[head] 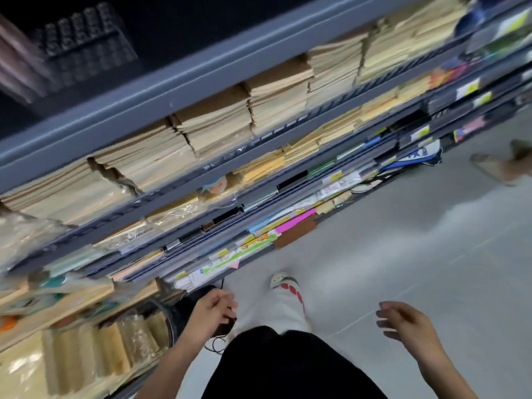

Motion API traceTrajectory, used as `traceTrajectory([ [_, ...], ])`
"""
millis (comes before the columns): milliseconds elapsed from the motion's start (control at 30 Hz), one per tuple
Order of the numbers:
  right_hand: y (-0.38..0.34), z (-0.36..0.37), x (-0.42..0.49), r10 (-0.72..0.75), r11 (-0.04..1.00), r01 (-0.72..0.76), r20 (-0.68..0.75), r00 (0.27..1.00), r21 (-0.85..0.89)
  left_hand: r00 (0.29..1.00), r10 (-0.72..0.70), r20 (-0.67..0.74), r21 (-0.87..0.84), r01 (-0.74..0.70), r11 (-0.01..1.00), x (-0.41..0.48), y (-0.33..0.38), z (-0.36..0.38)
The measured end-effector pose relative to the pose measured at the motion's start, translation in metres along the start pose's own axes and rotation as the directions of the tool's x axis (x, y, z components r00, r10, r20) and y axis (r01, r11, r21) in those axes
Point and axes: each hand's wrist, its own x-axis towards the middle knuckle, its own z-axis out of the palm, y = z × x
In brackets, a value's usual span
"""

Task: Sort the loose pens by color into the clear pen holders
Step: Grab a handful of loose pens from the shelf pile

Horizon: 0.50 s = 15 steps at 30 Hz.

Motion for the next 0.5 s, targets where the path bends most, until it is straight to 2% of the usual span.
traceTrajectory([
  [167,-0.099,-0.029,0.035,-0.205,0.978,0.207,-0.039,0.978,0.034,0.983,0.185,0.018,-0.056,-0.184,0.981,0.023,0.106,0.036],
  [267,-0.175,-0.052,0.057,-0.359,0.933,0.361,-0.108,0.927,0.001,0.934,0.357,0.021,-0.096,-0.354,0.93,0.02,0.192,0.059],
  [367,-0.247,-0.074,0.071,-0.533,0.846,0.519,-0.165,0.83,-0.124,0.83,0.555,0.05,-0.072,-0.551,0.831,-0.001,0.279,0.075],
  [500,-0.328,-0.092,0.084,-0.753,0.655,0.703,-0.154,0.64,-0.279,0.622,0.778,0.089,0.036,-0.782,0.622,-0.032,0.379,0.087],
])
